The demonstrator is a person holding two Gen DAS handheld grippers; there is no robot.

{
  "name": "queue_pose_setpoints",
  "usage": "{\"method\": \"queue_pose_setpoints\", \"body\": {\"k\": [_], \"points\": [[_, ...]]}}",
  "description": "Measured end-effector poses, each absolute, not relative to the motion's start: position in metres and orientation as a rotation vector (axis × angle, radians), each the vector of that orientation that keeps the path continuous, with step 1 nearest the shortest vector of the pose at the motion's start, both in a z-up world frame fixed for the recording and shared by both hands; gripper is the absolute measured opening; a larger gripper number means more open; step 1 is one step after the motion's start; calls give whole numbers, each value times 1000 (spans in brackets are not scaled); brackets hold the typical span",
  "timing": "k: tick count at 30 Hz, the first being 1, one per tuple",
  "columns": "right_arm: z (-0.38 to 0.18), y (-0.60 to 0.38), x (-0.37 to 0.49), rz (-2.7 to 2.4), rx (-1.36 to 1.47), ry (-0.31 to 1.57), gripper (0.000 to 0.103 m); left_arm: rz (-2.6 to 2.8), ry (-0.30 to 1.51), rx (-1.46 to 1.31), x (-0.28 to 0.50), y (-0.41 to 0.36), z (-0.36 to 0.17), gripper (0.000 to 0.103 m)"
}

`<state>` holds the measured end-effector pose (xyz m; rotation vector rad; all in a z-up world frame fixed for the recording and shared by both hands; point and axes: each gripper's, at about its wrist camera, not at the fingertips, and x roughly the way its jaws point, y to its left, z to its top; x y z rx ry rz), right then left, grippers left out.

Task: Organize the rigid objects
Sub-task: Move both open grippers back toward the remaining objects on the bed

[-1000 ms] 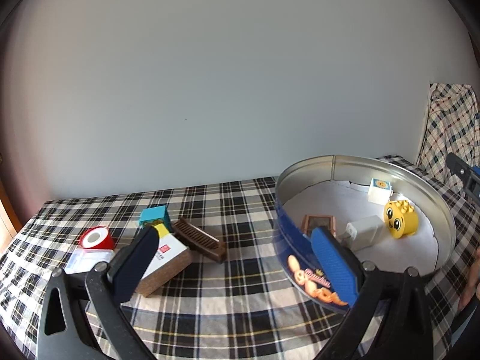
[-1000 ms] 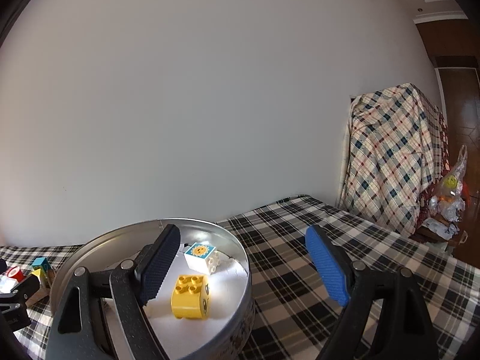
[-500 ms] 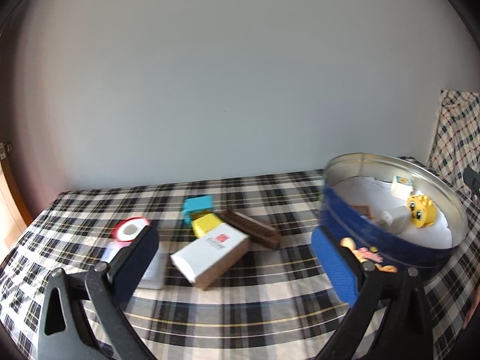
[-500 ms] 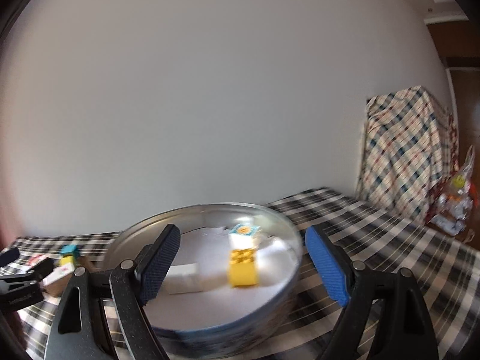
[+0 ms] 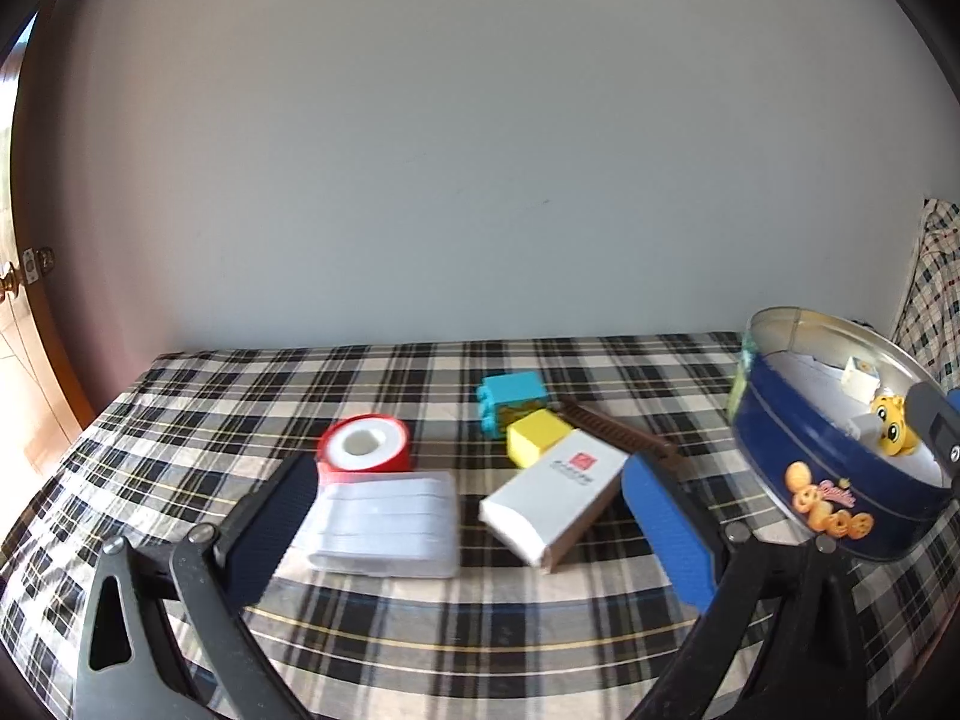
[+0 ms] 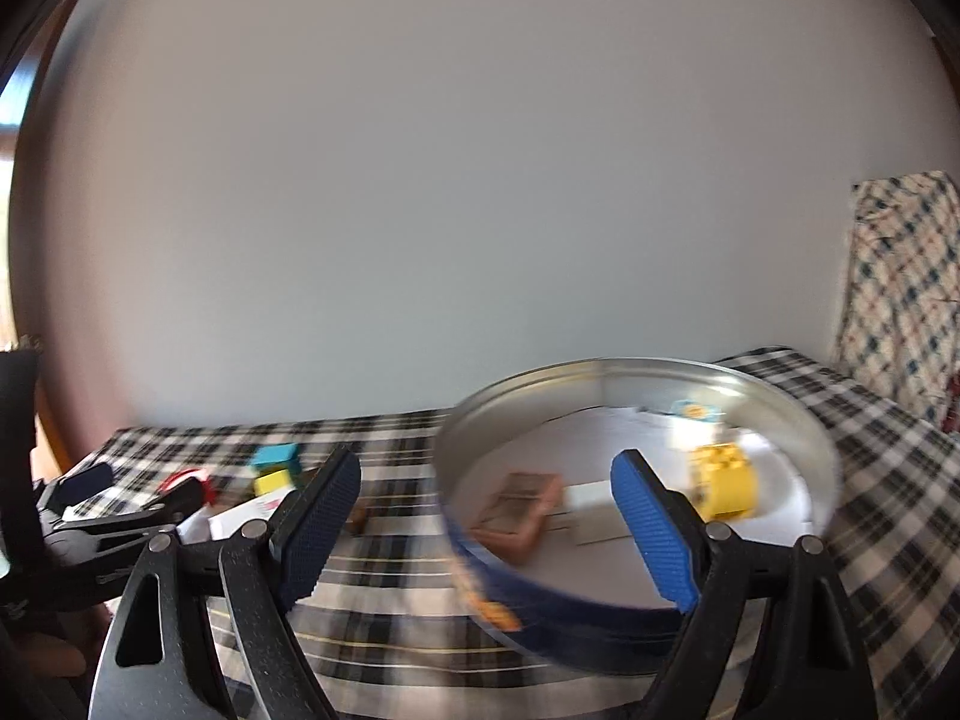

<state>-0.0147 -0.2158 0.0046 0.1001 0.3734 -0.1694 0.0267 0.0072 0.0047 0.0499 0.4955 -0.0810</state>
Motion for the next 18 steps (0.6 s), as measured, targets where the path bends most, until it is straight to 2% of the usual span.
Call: {"method": "queue_pose_setpoints", "body": {"k": [8, 18], "points": [[-4, -174, 12, -53, 91, 447, 87, -20, 559, 13, 46, 61, -3, 103], [-43, -136, 83, 53, 193, 757, 87, 100, 690, -64, 78, 118, -16, 103]]}}
